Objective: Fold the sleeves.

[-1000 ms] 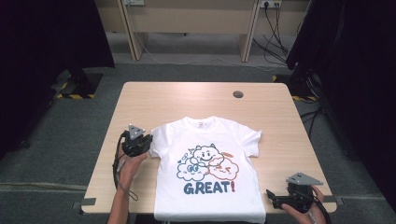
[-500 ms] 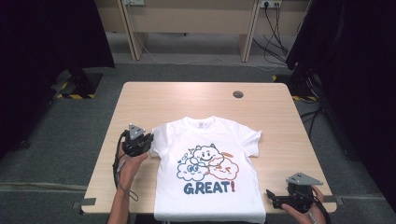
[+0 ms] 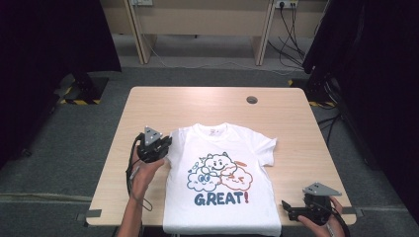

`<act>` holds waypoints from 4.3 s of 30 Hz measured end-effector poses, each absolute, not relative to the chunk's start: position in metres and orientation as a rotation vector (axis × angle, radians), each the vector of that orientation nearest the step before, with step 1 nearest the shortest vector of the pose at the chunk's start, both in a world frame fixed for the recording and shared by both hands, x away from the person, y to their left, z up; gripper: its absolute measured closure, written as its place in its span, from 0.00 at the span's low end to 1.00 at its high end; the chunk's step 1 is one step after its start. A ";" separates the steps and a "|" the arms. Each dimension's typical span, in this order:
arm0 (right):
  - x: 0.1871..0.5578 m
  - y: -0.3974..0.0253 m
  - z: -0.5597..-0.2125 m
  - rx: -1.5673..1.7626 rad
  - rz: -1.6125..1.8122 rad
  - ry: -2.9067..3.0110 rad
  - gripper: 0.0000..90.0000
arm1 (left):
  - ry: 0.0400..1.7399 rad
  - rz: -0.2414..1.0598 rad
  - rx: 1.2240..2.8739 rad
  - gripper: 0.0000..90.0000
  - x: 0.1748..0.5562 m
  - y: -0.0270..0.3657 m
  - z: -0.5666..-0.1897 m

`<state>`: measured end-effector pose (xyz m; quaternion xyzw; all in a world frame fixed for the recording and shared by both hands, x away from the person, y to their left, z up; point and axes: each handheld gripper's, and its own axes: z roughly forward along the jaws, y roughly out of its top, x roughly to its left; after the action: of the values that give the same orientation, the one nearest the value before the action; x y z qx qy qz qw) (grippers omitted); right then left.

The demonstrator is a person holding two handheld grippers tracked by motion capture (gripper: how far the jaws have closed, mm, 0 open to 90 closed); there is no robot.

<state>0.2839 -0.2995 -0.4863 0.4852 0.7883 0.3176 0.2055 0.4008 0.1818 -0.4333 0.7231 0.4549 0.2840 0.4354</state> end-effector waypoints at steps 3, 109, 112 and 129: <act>0.284 -0.300 -0.486 1.352 0.885 2.197 0.00 | 1.098 0.698 1.821 0.92 0.401 0.169 -0.431; 0.280 -0.264 -0.490 1.257 0.957 2.240 0.02 | 1.296 0.538 1.907 0.11 0.355 0.220 -0.493; 0.279 -0.264 -0.490 1.259 0.957 2.237 0.01 | 1.280 0.541 1.915 0.10 0.353 0.217 -0.492; 0.272 -0.258 -0.486 1.298 0.896 2.259 0.02 | 1.268 0.543 2.004 0.04 0.345 0.215 -0.495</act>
<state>0.2720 -0.2578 -0.4861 0.4622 0.8047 0.3192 0.1922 0.3448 0.2155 -0.4948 0.7725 0.4889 0.2092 0.3471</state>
